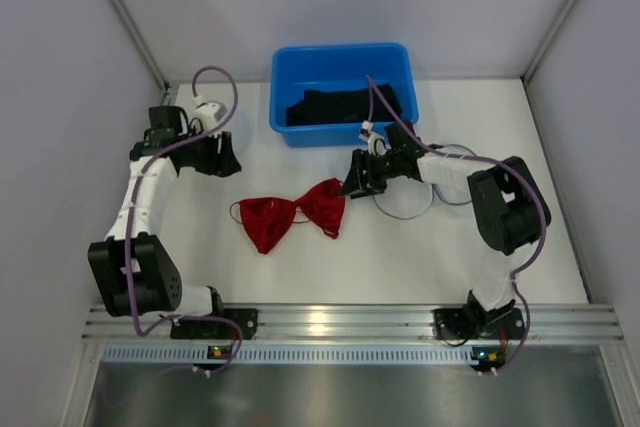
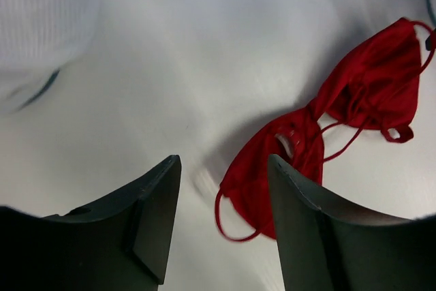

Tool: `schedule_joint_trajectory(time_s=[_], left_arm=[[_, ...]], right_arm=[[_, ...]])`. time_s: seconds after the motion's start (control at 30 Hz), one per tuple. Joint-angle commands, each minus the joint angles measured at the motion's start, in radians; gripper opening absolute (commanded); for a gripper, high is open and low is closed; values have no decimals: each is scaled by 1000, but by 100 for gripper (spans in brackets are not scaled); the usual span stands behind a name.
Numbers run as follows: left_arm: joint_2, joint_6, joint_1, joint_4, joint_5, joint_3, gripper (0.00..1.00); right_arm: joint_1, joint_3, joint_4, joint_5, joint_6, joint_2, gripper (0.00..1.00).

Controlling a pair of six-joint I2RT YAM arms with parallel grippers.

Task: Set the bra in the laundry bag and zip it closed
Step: Adjust the bra at the center of the board.

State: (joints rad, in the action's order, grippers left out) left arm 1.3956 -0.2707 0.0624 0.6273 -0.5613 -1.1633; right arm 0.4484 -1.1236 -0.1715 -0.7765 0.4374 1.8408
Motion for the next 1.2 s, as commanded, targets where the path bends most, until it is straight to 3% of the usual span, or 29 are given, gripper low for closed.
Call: schedule_joint_trajectory(time_s=[0.0,0.17,0.33,0.57,0.93,1.17], left_arm=[[-15,-122,132,225,-81,4,58],[-15,-251,247,337,-129,59,55],[19,-326,281,377,-135,112,55],[80,-357,287,385,-147,143,56],[200,-363,284,385,-209,94,52],[249,-378,248,385,-268,73,49]], right_arm=[[38,7,73,-17,-6,20,57],[87,47,90,-26,17,14,56],[139,90,115,-64,78,21,56],[236,91,187,-110,139,-15,68],[139,160,35,-78,23,-150,81],[43,160,46,-70,-14,-149,82]])
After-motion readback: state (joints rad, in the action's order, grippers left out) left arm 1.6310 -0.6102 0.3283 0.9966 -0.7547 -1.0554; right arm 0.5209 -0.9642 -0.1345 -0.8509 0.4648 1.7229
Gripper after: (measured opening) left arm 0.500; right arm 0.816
